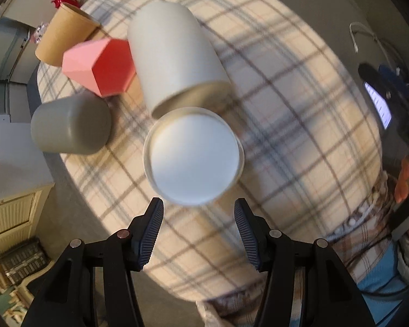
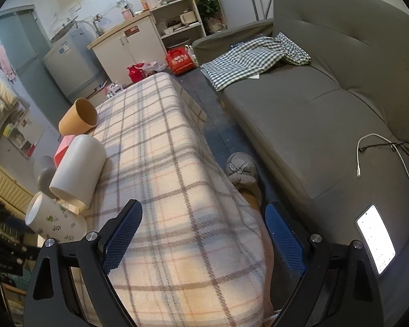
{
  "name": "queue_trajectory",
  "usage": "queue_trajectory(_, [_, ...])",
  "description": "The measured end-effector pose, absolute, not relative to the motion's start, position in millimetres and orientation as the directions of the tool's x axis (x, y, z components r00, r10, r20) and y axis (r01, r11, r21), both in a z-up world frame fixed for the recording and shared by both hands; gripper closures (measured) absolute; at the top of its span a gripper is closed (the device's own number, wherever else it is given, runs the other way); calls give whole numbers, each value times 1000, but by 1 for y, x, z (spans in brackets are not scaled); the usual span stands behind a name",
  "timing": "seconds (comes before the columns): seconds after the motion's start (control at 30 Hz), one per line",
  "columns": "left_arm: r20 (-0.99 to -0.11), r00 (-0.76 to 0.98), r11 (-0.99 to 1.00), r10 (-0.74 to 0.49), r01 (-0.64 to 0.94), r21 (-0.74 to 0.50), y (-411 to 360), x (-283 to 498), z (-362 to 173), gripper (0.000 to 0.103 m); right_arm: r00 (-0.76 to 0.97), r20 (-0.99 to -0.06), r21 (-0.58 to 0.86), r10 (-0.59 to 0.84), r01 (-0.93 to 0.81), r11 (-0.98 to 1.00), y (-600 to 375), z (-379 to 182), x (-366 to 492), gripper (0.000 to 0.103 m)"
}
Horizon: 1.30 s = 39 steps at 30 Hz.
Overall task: Flip cup upside down
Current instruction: 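Rotate the left tool to turn the held cup rim-down, then lower the inverted cup onto the table and open the left gripper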
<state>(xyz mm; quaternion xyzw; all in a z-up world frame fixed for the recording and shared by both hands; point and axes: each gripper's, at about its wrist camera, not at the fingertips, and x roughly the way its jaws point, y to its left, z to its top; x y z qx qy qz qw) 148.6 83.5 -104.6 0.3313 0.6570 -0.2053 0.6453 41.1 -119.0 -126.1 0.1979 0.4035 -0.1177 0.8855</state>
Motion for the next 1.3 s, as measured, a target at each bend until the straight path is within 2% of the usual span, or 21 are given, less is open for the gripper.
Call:
queue_trajectory(0.3, [-982, 177, 825, -59, 563, 52, 124, 145, -82, 46, 683, -725, 188, -85, 315, 930, -97, -97, 37, 11])
queue_trajectory(0.5, [-919, 331, 913, -216, 402, -69, 163, 112, -55, 46, 716, -691, 152, -97, 275, 949, -77, -72, 28, 11])
queue_trajectory(0.73, [-778, 567, 954, -271, 265, -140, 201, 76, -28, 46, 768, -634, 96, -91, 195, 976, -41, -42, 13, 11])
queue_trajectory(1.0, [-634, 734, 967, -243, 235, -98, 213, 37, -10, 45, 816, -577, 64, -30, 82, 995, -3, -27, -10, 11])
queue_trajectory(1.1, [-593, 776, 973, -217, 219, -71, 216, 20, -18, 30, 812, -584, 62, -6, 51, 997, 6, -36, -18, 11])
queue_trajectory(1.17, [-553, 810, 977, -196, 207, -44, 219, 4, -25, 12, 804, -595, 67, 14, 33, 997, 10, -44, -23, 11])
queue_trajectory(1.23, [-533, 826, 981, -182, 193, -37, 223, -7, -32, 8, 789, -613, 71, 35, 11, 997, 14, -54, -27, 11])
queue_trajectory(1.3, [-547, 814, 979, -195, 195, -59, 225, -9, -38, 3, 777, -627, 65, 48, -9, 998, 18, -60, -28, 5])
